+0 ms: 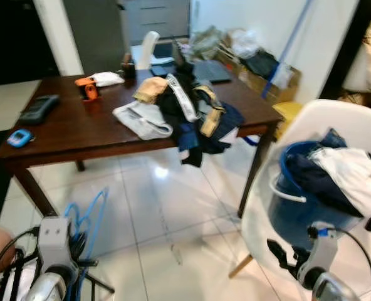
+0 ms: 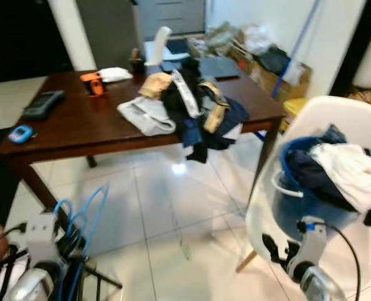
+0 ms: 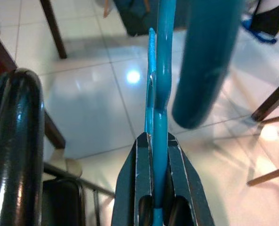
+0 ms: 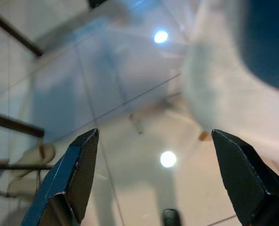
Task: Hang hanger
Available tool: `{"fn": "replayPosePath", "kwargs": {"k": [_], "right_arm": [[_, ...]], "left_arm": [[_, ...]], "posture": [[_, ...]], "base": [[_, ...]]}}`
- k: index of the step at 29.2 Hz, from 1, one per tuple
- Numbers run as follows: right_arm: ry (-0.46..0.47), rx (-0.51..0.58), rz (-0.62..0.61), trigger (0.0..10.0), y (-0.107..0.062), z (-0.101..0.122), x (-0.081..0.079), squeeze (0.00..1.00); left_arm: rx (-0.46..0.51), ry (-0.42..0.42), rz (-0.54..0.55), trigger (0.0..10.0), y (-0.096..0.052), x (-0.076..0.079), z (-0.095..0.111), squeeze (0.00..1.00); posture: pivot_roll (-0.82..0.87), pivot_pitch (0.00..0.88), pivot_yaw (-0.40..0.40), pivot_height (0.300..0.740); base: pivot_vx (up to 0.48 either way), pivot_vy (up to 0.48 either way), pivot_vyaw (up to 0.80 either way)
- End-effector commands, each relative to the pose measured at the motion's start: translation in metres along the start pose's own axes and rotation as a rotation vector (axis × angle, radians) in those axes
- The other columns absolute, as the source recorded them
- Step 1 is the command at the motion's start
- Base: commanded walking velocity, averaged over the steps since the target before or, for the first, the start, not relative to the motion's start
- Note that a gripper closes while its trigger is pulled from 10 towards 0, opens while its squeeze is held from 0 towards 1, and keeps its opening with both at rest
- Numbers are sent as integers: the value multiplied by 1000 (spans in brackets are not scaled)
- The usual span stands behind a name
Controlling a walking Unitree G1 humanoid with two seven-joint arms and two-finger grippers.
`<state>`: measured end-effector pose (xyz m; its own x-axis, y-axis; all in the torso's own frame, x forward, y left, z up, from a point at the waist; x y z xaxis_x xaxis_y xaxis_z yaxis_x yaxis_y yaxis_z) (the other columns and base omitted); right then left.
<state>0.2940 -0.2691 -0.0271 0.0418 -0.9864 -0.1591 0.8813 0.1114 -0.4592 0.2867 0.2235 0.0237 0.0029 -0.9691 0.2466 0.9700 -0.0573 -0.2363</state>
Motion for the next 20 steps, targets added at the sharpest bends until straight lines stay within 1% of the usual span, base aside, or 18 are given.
{"fn": "replayPosePath", "kwargs": {"k": [1,4,6,7,8,9,10,11,14,16,20], "right_arm": [[0,-14,-16,10000,-3,-7,4,0],[2,-8,-17,10000,-3,-7,4,0],[2,-8,-17,10000,-3,-7,4,0],[2,-5,-17,10000,-3,-7,4,0],[7,2,-17,10000,-3,-7,4,0],[7,2,-17,10000,-3,-7,4,0],[10,5,-18,10000,-2,-6,4,0],[10,8,-18,10000,-2,-6,4,0],[2,11,-13,10000,-2,-6,3,0],[-8,8,-9,10000,-1,-7,2,0],[-11,9,-6,10000,-1,-7,2,0]], "left_arm": [[22,-10,-152,10000,10,41,10,0],[99,9,-248,10000,15,66,38,0],[99,9,-248,10000,15,66,38,0],[121,13,-275,10000,16,73,47,0],[150,20,-323,10000,17,85,59,0],[150,20,-323,10000,17,85,59,0],[170,30,-356,10000,16,94,67,0],[183,37,-376,10000,16,99,72,0],[193,41,-394,10000,16,104,77,0],[205,45,-413,10000,15,108,85,0],[182,58,-414,10000,16,106,82,0]], "posture": [[43,63,-35,740],[40,63,-31,740],[40,63,-31,740],[39,64,-29,740],[38,65,-28,740],[38,65,-28,740],[37,64,-27,740],[37,64,-26,740],[37,64,-25,740],[40,65,-24,740],[40,64,-22,740]], "base": [[0,0,-800],[0,0,-800],[0,0,-800],[0,0,-800],[0,0,-544],[0,0,-544],[0,0,0],[0,0,0],[0,0,0],[0,0,-800],[0,0,-800]]}}
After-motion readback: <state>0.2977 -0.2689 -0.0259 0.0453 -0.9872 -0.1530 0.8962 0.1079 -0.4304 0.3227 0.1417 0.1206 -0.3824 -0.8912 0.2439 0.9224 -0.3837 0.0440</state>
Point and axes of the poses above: a point about 5 cm out from each wrist's last joint towards the gripper, its own y axis pointing out of the wrist towards the gripper, its own z axis along the axis of the wrist's last joint, x = y × z, the point moved 6 cm from there along y, pointing out of the wrist towards the gripper, and after that the axes turned 10 degrees about -y, right-handed, at the moved point
